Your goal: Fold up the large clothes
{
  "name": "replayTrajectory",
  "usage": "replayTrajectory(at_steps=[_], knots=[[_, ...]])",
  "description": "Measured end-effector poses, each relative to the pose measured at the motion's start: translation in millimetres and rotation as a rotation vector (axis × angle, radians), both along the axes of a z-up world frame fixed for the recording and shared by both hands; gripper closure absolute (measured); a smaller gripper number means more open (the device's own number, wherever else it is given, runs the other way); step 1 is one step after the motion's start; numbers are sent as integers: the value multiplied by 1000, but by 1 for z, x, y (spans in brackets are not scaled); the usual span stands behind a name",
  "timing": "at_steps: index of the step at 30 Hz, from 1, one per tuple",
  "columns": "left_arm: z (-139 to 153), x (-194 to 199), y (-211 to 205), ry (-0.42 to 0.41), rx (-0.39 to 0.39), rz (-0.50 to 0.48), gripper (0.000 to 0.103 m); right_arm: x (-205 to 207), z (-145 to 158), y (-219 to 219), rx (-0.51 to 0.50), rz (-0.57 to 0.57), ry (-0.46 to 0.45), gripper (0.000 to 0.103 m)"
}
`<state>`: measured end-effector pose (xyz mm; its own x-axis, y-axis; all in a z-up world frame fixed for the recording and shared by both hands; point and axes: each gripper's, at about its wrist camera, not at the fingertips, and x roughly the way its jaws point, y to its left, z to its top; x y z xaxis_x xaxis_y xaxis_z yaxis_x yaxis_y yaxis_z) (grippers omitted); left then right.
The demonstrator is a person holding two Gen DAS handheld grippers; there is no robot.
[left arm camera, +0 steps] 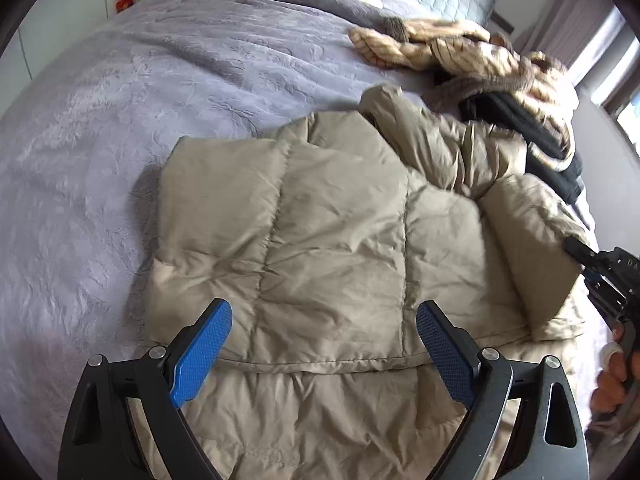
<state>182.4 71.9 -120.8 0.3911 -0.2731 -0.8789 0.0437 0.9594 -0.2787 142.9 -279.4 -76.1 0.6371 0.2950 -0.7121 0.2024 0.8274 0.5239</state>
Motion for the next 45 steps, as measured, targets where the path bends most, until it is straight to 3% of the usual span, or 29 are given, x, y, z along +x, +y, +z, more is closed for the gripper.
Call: replayTrajectory(at_steps=[4,6,9,11,13,15,21,23,24,25,26,28,30,33,36,38,43,45], knots=[[3,5,27,35,-180,35,8,8,17,87,-191,283,-62,92],[3,7,36,46,-242,43,8,7,9,126,-275,405,-27,89],[4,10,41,52,-296,30,8,0,-12,155,-386,495,75,68],[3,11,40,61,-332,11,8,-13,-16,148,-361,507,105,55],[-2,12,34,81,-374,-9,8,-28,-17,122,-287,480,129,43],[-8,13,27,102,-392,-23,8,-42,-21,82,-206,397,175,43],[-30,24,-12,159,-384,-82,8,-87,-46,-68,65,-42,320,43],[-33,27,-25,158,-354,-99,13,-98,-58,-108,190,-164,316,50],[-32,28,-32,148,-334,-113,47,-102,-61,-124,236,-217,304,57],[-32,29,-38,157,-319,-136,88,-103,-62,-132,240,-242,300,77],[-33,30,-41,167,-317,-142,90,-102,-61,-138,220,-261,297,91],[-26,22,-40,132,-324,-134,90,-98,-56,-140,168,-255,277,94],[-21,9,-38,98,-296,-139,90,-93,-53,-135,96,-208,259,94],[-39,0,-32,144,-254,-124,90,-86,-70,-126,63,-169,288,94],[-54,3,-27,168,-268,-113,86,-87,-78,-123,59,-174,288,95],[-50,3,-22,168,-256,-106,84,-76,-78,-122,52,-176,286,95],[-16,-1,4,111,-59,-64,84,-87,-76,-128,62,-175,285,95],[-1,1,15,84,-60,-54,84,-89,-75,-126,60,-176,281,95]])
